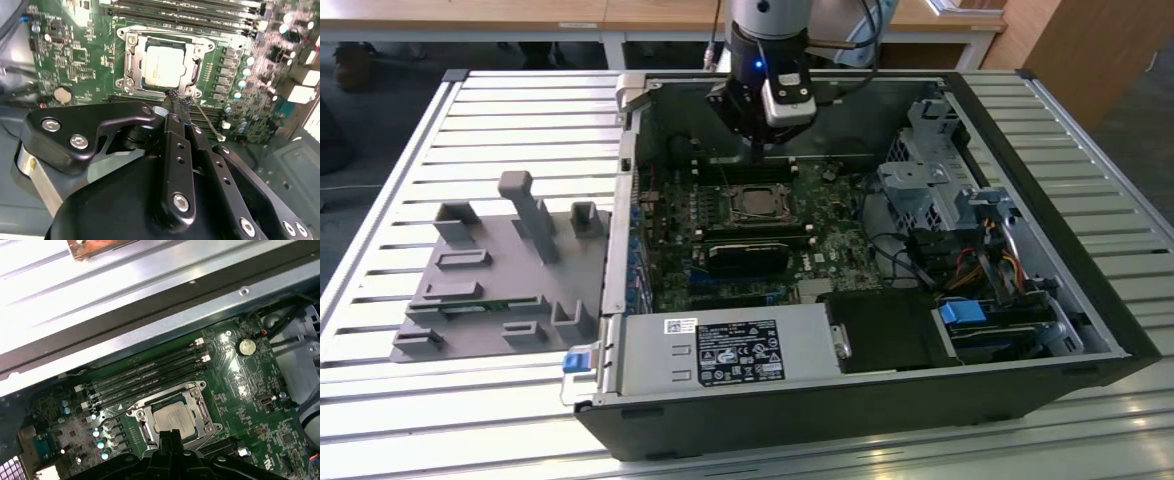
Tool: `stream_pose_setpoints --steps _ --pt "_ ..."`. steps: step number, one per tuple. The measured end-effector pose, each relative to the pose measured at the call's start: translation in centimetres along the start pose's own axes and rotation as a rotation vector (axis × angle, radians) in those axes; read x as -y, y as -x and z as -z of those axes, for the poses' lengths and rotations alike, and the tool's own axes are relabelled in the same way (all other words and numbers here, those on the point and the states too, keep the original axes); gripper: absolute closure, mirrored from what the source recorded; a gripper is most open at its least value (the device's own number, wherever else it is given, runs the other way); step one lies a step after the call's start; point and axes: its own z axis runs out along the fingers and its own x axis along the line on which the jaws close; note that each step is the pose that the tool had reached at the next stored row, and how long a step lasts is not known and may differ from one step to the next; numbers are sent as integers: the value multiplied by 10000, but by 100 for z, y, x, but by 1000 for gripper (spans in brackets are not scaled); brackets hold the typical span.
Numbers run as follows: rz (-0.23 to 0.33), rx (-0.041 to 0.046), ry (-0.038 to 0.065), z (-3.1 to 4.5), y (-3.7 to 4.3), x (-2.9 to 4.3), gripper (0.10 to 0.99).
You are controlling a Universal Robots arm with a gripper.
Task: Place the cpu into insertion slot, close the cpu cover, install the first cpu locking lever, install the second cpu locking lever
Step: 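Install the first cpu locking lever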
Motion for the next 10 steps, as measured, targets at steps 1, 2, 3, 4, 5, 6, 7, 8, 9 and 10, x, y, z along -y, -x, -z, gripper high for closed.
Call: stream_pose_setpoints --steps 1,2,3,4,5,6,7,8,9,10 --pt "179 -5 -1 0 0 0 969" --pt "371 -11 0 0 0 0 969" --pt "550 -15 0 -1 0 0 969" --pt "737 -21 0 -1 0 0 969" --pt "914 -26 0 -1 0 0 969" --pt "1095 -31 0 -1 0 0 969" --pt "1275 -35 0 -1 0 0 969" --pt "1437 -40 0 -1 0 0 969" --pt "1597 -45 0 -1 0 0 969" --pt "1709 -47 1 -1 -2 1 969"
